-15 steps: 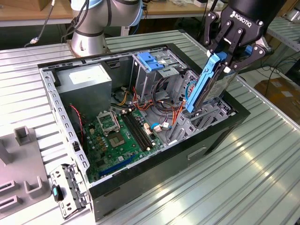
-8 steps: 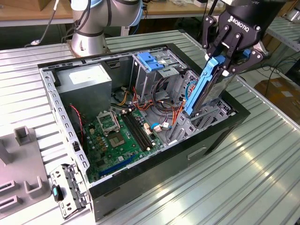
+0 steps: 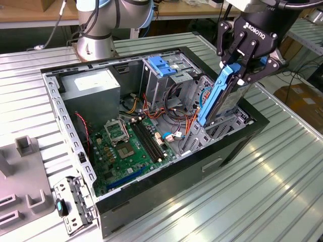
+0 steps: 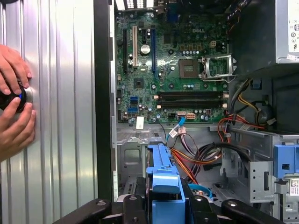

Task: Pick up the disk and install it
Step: 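Insert the disk into the insertion slot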

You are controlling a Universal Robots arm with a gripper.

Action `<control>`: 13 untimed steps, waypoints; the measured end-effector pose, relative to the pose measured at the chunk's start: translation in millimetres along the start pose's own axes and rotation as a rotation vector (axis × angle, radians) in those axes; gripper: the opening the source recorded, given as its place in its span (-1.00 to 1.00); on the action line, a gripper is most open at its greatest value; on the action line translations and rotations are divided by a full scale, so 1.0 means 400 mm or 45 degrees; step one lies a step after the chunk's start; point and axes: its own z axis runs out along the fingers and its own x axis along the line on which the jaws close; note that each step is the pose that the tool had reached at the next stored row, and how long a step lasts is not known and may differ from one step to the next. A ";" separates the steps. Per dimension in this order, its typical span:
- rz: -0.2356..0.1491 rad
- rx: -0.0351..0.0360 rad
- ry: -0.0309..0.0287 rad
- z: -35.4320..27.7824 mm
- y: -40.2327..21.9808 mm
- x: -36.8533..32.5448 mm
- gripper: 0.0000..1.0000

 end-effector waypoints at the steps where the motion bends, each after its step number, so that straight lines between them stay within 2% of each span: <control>1: 0.000 0.0000 0.0000 0.003 0.000 0.001 -0.26; 13: 0.000 0.0000 0.0001 0.024 0.000 0.003 -0.26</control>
